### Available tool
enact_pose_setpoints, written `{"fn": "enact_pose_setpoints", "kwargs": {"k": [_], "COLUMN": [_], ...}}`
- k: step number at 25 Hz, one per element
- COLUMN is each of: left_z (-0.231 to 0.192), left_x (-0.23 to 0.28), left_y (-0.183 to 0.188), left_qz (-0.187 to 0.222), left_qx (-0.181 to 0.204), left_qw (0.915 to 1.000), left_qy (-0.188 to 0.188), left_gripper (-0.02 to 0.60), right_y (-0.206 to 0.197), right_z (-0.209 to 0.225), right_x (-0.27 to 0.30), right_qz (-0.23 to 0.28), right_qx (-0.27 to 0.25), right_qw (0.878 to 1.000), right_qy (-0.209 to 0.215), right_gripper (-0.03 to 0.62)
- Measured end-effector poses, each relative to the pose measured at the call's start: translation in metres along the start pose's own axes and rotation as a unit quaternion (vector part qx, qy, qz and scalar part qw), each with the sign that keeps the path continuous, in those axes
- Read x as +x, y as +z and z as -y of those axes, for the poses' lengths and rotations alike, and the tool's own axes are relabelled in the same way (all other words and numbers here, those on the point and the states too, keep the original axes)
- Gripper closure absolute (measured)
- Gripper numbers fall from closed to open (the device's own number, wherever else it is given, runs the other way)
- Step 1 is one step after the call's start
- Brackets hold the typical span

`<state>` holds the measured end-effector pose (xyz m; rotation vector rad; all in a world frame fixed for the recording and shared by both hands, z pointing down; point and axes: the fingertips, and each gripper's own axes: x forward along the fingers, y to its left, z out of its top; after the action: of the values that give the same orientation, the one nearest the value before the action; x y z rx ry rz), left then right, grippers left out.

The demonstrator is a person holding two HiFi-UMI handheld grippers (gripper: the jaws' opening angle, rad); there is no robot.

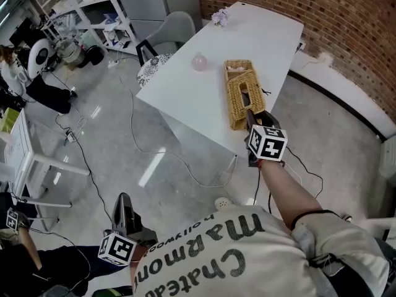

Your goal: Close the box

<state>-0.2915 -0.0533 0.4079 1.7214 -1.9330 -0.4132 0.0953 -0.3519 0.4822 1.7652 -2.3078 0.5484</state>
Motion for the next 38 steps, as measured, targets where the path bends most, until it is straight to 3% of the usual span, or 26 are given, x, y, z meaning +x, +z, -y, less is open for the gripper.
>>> {"fn": "enact_pose_setpoints", "kwargs": {"k": [20,38], "left_z": [0.002,-0.003], "left_x": [-0.003,-0.002], "left_y": [0.000,-0.002], "left_qz": [0.002,0.003], "left_qx": [0.000,0.000], "left_qw": [0.9999,0.9999], "left_qy": [0.011,0.013], "left_gripper": [0.581,0.581], "right_y": [-0.010,-0.018], "right_z": [0.012,0.019], "right_x": [0.003,0.004], "right_qz": [-0.012,-0.021], "right_qx": [0.070,0.121], "right_qw": [0.997,0.988], "right_qy": [-0.022,-0.096], "right_gripper": [0.425,0.408]}}
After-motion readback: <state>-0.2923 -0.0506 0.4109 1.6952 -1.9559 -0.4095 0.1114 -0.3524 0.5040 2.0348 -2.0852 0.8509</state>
